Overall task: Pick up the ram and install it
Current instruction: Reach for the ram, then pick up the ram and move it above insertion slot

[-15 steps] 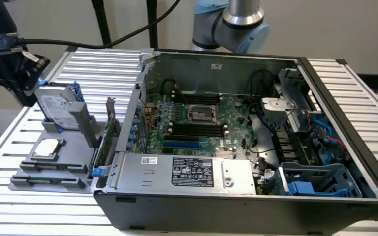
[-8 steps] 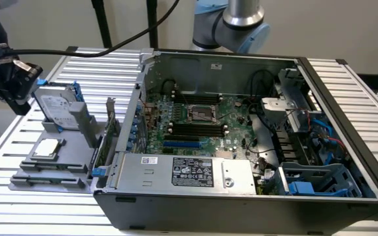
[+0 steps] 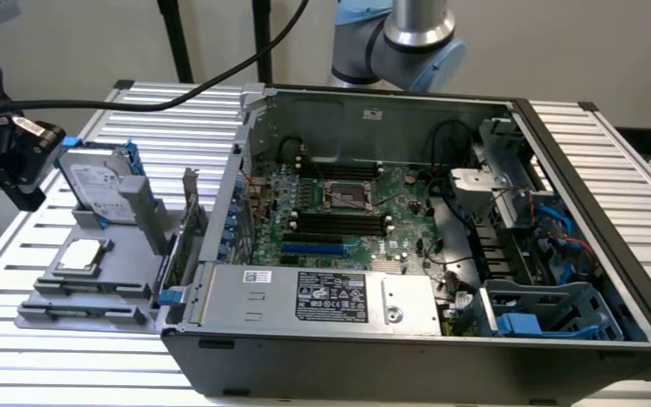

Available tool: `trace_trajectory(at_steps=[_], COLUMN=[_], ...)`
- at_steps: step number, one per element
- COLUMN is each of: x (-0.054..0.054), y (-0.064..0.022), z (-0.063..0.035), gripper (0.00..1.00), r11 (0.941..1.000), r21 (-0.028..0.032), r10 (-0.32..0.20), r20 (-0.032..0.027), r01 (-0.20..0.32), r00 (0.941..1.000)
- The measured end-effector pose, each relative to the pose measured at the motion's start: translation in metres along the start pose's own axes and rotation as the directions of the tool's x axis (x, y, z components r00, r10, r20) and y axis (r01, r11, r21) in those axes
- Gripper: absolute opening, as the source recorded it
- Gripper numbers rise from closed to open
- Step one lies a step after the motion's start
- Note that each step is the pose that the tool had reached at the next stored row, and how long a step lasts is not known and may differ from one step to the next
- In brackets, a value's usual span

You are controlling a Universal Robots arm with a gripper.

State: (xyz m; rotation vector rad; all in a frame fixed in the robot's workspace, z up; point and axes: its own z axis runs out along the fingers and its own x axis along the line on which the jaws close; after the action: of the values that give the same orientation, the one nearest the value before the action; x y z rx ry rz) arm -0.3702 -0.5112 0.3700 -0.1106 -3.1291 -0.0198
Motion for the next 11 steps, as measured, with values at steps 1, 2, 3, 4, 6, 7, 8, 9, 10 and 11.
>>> trace_trajectory(at_steps=[1, 2, 3, 4, 6, 7, 8, 9, 10, 11], x=[0.0000, -0.0001, -0.0001, -0.0001, -0.0001, -0.0001, -0.0001, -0.0001, -0.0001, -0.0001], y=[0.0000, -0.0001, -0.0001, -0.0001, -0.0001, -0.0001, -0.0001, -0.0001, -0.0001, -0.0001], z=[0.0000, 0.0000, 0.0000, 0.0000, 0.0000, 0.0000, 0.0000, 0.0000, 0.0000, 0.0000], gripper=[0.11, 0.11, 0.11, 0.11, 0.11, 0.11, 0.11, 0.11, 0.11, 0.11], r11=[1.0000, 1.0000, 1.0000, 1.0000, 1.0000, 1.0000, 1.0000, 1.0000, 1.0000, 1.0000], r21=[0.0000, 0.0000, 0.0000, 0.0000, 0.0000, 0.0000, 0.0000, 0.0000, 0.0000, 0.0000], r10=[0.000, 0.000, 0.000, 0.000, 0.000, 0.000, 0.000, 0.000, 0.000, 0.000], r20=[0.0000, 0.0000, 0.0000, 0.0000, 0.0000, -0.0001, 0.0000, 0.0000, 0.0000, 0.0000], r01=[0.000, 0.000, 0.000, 0.000, 0.000, 0.000, 0.000, 0.000, 0.000, 0.000], r00=[1.0000, 1.0000, 1.0000, 1.0000, 1.0000, 1.0000, 1.0000, 1.0000, 1.0000, 1.0000])
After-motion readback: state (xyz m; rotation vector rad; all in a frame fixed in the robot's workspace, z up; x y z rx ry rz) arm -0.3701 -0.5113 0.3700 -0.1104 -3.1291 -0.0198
